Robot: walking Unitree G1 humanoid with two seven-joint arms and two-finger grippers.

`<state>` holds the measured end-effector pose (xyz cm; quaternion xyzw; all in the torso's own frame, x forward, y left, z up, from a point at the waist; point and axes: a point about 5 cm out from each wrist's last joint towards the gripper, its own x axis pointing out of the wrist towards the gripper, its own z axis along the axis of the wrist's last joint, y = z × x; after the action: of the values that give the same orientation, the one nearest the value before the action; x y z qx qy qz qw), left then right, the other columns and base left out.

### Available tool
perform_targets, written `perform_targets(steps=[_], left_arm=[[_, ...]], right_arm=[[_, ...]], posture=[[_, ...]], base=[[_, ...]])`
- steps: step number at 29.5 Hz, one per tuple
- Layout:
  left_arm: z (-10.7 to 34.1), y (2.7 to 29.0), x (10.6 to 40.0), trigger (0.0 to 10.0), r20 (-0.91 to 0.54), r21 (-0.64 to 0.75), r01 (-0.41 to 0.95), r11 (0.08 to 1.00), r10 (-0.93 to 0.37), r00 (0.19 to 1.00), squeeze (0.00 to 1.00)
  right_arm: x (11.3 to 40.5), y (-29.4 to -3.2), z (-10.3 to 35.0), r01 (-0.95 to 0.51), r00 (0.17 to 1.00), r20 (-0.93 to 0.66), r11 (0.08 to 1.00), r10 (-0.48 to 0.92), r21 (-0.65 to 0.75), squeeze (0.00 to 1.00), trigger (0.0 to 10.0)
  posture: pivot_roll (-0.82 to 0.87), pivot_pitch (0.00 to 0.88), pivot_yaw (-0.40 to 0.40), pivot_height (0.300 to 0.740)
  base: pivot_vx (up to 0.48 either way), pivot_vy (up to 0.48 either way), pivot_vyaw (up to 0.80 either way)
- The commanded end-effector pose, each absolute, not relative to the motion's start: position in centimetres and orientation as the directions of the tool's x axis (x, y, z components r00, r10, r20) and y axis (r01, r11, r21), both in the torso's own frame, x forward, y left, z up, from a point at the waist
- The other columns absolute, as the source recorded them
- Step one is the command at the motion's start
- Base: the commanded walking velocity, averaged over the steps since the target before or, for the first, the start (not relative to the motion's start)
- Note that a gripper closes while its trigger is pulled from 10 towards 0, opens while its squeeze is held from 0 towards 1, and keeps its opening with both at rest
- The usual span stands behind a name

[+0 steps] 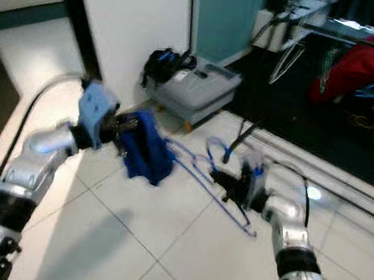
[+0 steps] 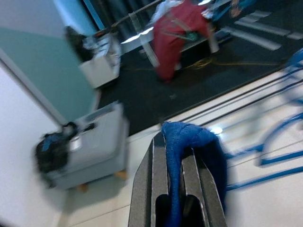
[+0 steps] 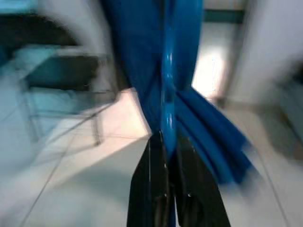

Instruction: Hang hanger

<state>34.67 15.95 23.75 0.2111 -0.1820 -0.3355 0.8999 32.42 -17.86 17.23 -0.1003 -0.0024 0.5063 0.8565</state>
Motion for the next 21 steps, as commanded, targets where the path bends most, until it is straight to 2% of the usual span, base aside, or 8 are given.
perform_targets(steps=[1,3,11,12,15,17,19,21], left_arm=[[24.1,15.9,34.9,10.0,0.173,0.527,0.512,0.678,-0.676,0.716,0.0],[24.8,15.8,35.1,10.0,0.183,0.535,0.492,0.687,-0.662,0.726,0.0],[25.6,15.1,35.0,10.0,0.182,0.545,0.484,0.685,-0.66,0.729,0.0],[25.7,15.1,34.9,10.0,0.174,0.558,0.484,0.675,-0.665,0.727,0.0],[25.8,15.1,34.8,10.0,0.168,0.566,0.483,0.668,-0.667,0.726,0.0],[26.2,15.5,34.7,10.0,0.159,0.583,0.474,0.659,-0.665,0.729,0.0],[26.3,15.7,34.7,10.0,0.156,0.591,0.468,0.657,-0.662,0.733,0.0],[26.4,16.0,34.8,10.0,0.151,0.601,0.458,0.655,-0.656,0.74,0.0]], right_arm=[[30.7,-16.9,17.8,-0.924,0.37,-0.153,0.346,0.916,-0.165,0.0,10.0],[29.3,-16.7,19.2,-0.938,0.315,-0.193,0.275,0.929,-0.21,0.0,10.0],[28.5,-16.5,20.8,-0.934,0.304,-0.218,0.245,0.927,-0.261,0.0,10.0],[29.0,-17.2,20.9,-0.917,0.35,-0.255,0.274,0.901,-0.291,0.0,10.0],[29.3,-17.7,21.0,-0.903,0.385,-0.278,0.297,0.88,-0.311,0.0,10.0],[29.6,-19.7,20.8,-0.883,0.455,-0.379,0.354,0.806,-0.307,0.0,10.0],[29.3,-20.4,20.7,-0.882,0.464,-0.422,0.366,0.779,-0.295,0.0,10.0],[28.7,-21.0,20.5,-0.897,0.44,-0.47,0.353,0.765,-0.265,0.0,10.0]], posture=[[-0.01,0.072,0.027,0.74],[-0.01,0.074,0.027,0.74],[-0.01,0.077,0.025,0.74],[-0.01,0.077,0.025,0.74],[-0.02,0.077,0.025,0.74],[-0.01,0.076,0.023,0.74],[-0.01,0.076,0.023,0.74],[-0.01,0.076,0.023,0.74]], base=[[0.0,0.0,0.0],[0.0,0.0,0.0],[0.0,0.0,0.0],[0.0,0.0,0.0],[0.0,0.0,0.0],[0.0,0.0,0.0],[0.0,0.0,0.0],[0.0,0.0,0.0]])
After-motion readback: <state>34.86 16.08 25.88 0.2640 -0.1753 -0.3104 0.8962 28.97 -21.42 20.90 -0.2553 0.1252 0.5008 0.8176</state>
